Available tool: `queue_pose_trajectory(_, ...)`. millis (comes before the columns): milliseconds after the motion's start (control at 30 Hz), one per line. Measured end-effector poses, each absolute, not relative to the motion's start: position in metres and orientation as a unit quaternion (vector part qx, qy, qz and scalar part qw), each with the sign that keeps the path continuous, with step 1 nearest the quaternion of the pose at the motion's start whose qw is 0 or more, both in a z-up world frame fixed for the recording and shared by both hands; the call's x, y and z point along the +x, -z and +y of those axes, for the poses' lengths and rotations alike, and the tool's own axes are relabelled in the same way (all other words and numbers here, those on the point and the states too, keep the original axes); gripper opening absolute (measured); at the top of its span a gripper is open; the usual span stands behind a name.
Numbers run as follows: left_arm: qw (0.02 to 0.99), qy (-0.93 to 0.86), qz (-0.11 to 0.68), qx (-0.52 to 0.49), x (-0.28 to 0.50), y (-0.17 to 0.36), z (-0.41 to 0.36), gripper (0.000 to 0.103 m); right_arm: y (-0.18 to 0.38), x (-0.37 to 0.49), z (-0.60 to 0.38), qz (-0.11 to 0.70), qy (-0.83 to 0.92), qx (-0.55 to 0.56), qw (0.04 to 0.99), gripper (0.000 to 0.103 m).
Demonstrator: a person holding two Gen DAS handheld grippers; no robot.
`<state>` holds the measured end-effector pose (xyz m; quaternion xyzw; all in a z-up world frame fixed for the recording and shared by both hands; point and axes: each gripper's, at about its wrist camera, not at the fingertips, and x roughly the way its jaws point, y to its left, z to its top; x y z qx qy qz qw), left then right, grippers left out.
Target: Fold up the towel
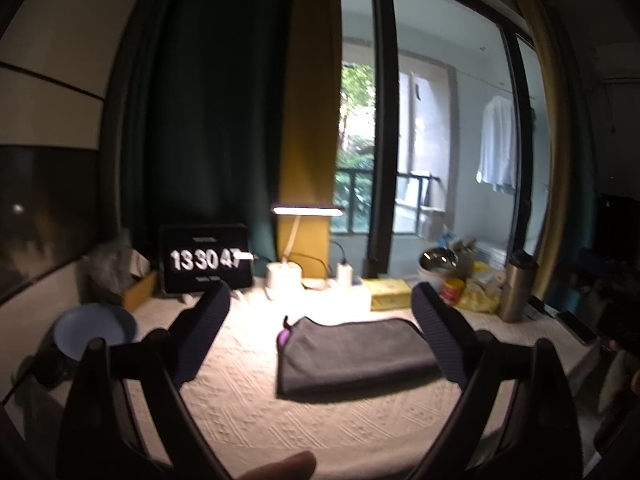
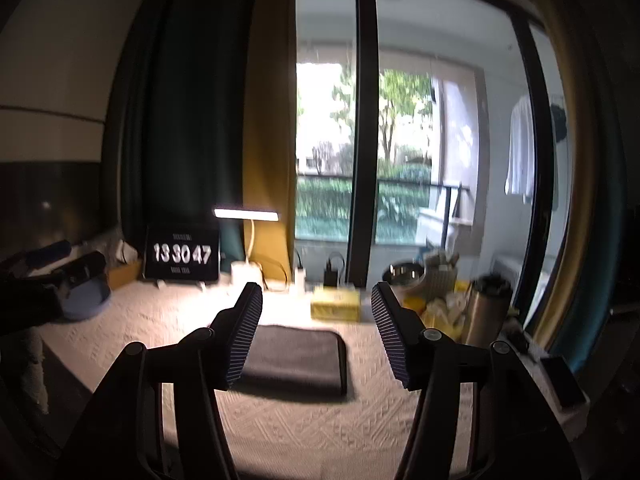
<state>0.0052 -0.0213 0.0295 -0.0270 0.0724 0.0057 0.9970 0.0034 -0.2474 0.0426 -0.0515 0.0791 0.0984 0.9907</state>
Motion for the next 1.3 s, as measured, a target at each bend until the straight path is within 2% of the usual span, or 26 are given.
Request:
queue_pose_trajectory(300,0.999,-0.008,0.046,-0.026,-0.0051,-0.0366,-0.0212,0.096,-0.0468,-0.0024,-0.2487,0.062,-0.108,-0.052,0.991,0.064)
queue_pose_trajectory(1300,0.998,-0.005,0.047,-0.03,-0.0033,-0.0399,-0.0213,0.097,-0.0456,-0.0042,-0.2493,0.07,-0.116,-0.059,0.989,0.064)
